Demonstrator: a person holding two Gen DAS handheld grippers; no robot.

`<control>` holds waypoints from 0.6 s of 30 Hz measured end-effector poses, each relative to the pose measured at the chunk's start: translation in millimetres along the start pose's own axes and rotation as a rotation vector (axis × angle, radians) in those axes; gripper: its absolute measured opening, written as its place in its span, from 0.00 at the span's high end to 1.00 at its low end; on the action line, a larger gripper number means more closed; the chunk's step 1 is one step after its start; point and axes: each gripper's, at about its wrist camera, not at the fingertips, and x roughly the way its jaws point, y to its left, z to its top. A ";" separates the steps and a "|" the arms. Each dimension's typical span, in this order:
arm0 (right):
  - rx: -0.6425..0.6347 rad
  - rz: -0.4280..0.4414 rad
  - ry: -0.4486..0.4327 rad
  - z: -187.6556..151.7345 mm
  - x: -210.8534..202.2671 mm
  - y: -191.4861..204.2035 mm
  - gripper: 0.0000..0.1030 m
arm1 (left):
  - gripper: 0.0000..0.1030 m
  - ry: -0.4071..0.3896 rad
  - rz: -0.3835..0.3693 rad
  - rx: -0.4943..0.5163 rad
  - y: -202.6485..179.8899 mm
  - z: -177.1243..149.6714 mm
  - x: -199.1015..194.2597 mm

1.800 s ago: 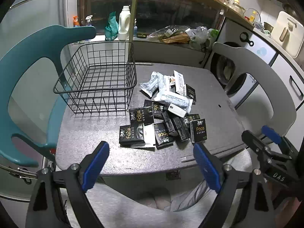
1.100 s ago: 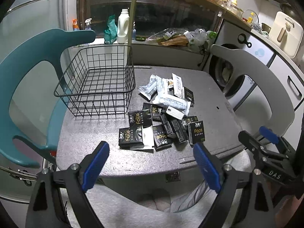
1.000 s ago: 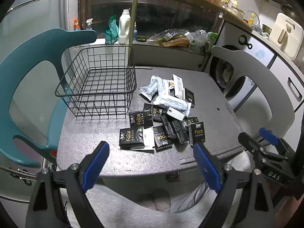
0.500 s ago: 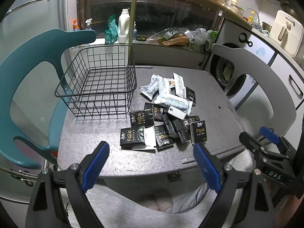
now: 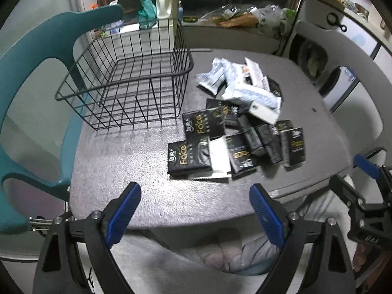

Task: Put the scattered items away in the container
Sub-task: 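Grasp a black Face tissue pack with each tool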

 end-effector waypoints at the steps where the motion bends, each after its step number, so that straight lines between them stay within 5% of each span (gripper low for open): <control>1: 0.002 -0.006 0.010 1.0 7.2 -2.1 0.01 | 0.13 0.011 0.005 -0.002 2.6 1.9 8.0; 18: 0.056 0.024 0.130 17.9 97.7 -15.9 0.01 | 0.13 0.182 0.013 -0.116 12.0 30.5 94.3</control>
